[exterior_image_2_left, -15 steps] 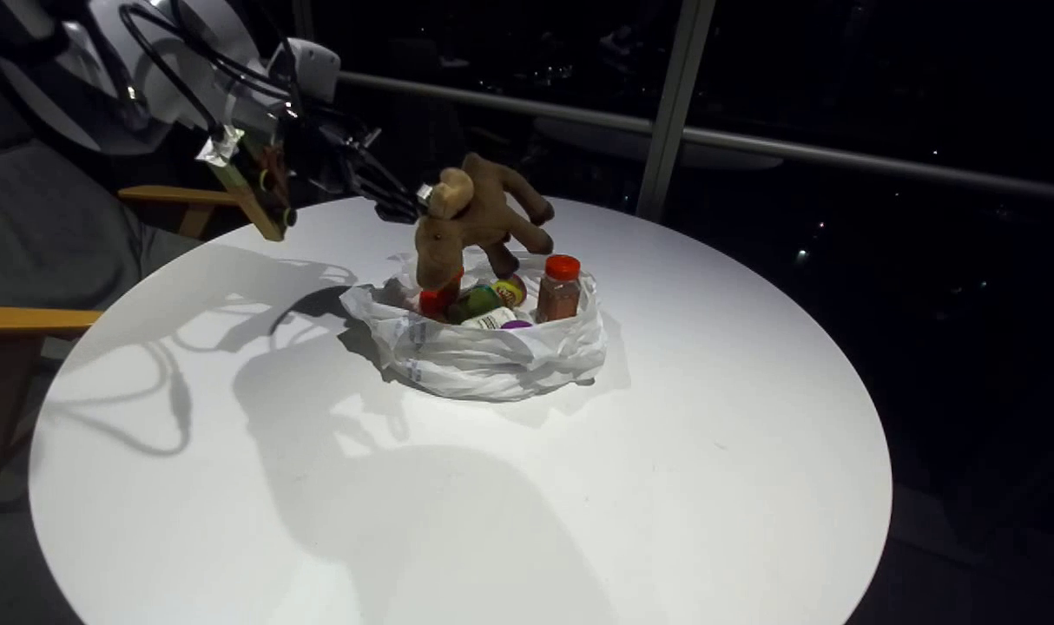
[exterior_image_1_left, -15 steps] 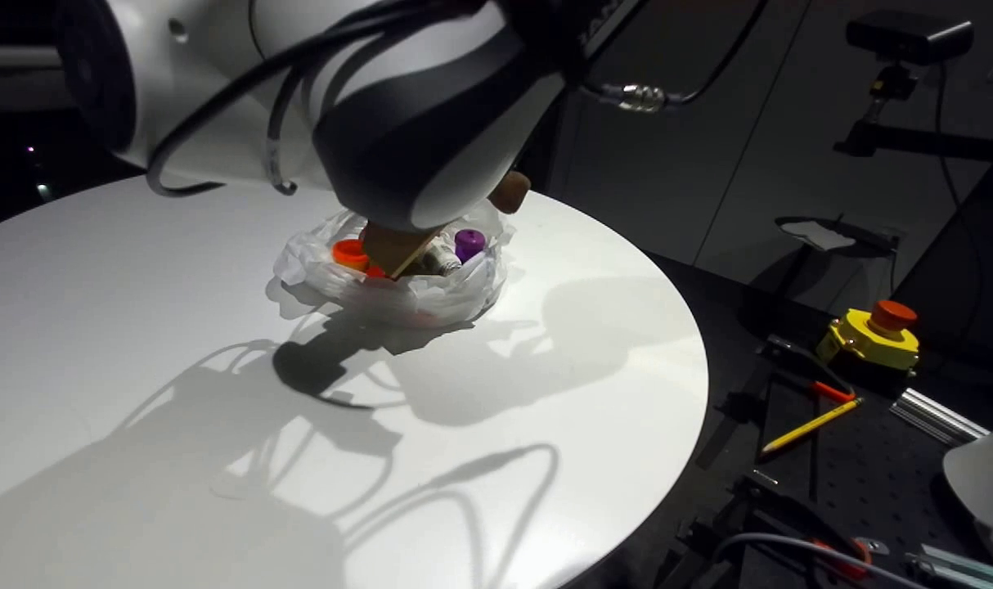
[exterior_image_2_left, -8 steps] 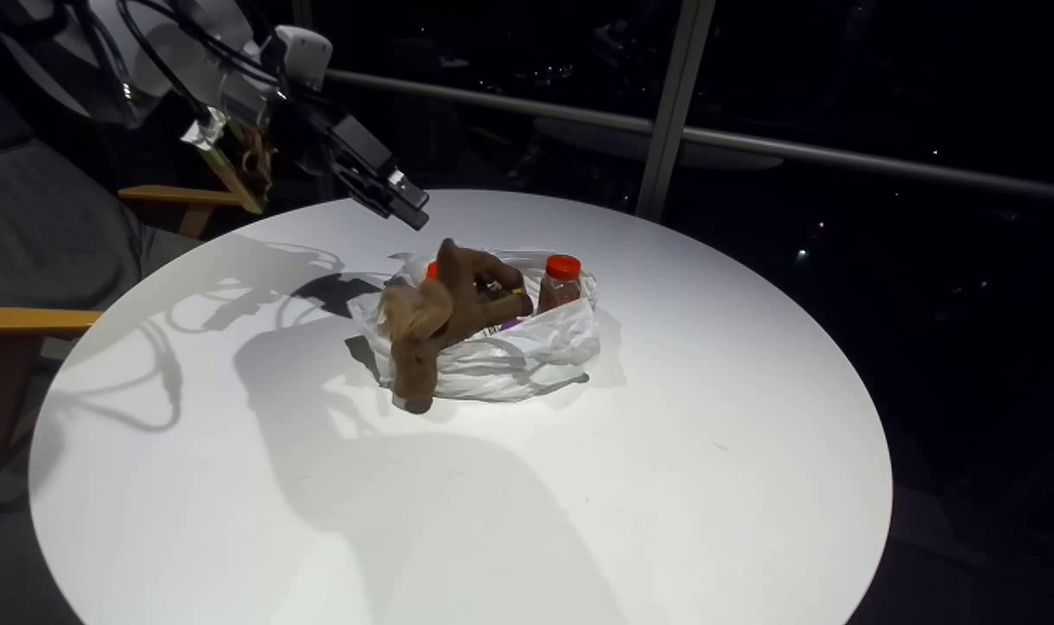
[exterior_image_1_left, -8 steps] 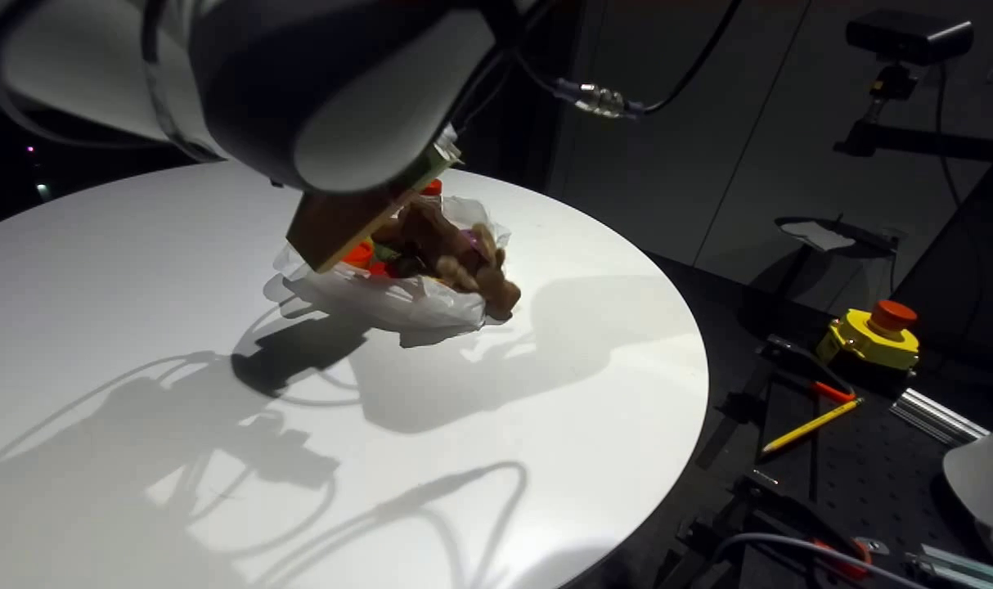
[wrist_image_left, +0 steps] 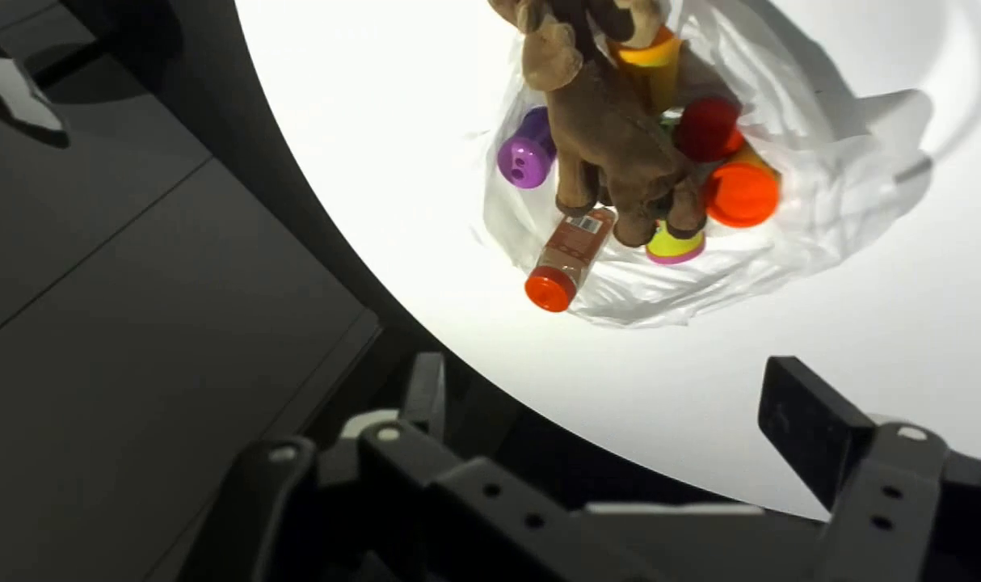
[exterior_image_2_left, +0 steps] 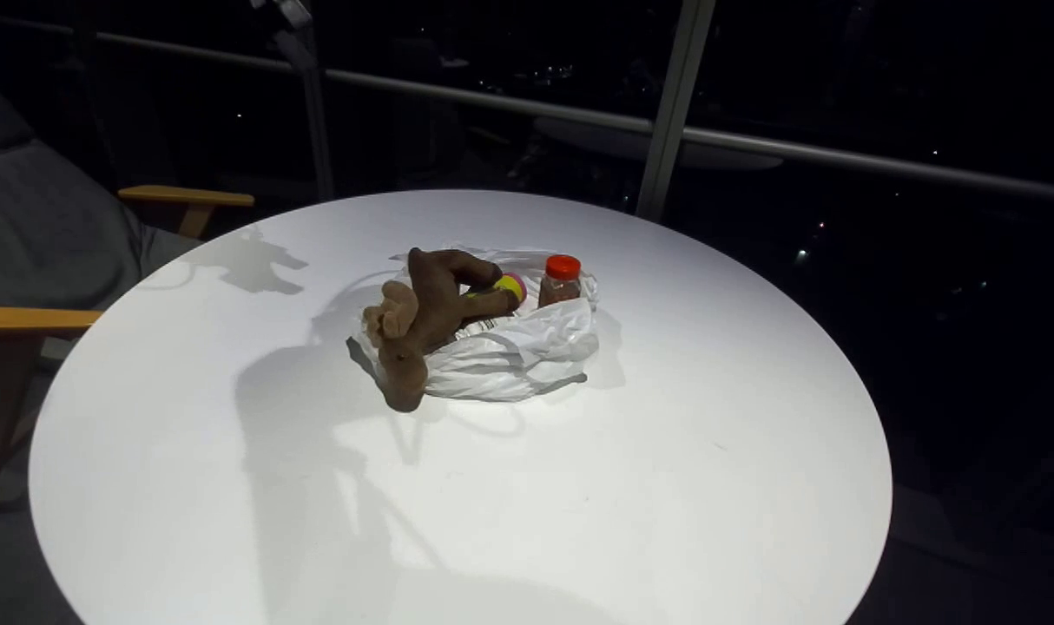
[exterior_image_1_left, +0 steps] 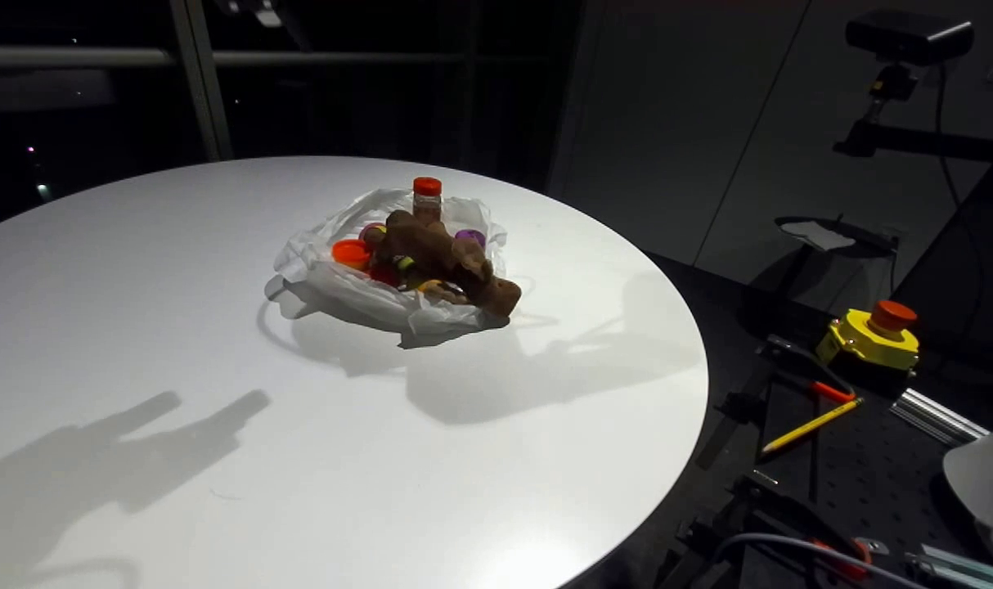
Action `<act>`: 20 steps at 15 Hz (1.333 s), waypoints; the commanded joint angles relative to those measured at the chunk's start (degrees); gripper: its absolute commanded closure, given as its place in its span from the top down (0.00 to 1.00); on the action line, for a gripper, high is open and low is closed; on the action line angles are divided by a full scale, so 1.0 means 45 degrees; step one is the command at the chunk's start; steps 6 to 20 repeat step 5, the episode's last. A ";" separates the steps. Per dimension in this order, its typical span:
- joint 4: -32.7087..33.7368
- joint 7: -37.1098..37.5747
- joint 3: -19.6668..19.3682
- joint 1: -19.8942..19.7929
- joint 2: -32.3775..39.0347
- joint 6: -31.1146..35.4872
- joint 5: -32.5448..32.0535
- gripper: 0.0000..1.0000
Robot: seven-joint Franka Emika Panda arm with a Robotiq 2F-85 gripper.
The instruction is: Put the objects in the plastic
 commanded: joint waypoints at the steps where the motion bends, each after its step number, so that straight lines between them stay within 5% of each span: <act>1: -0.0248 -0.0353 0.0008 0.0147 -0.0625 0.0240 0.0475 1.00; 5: -0.1328 -0.0637 0.0447 0.0058 -0.2064 0.0546 0.0909 1.00; 20: -0.1328 -0.0637 0.0447 0.0058 -0.2064 0.0546 0.0909 1.00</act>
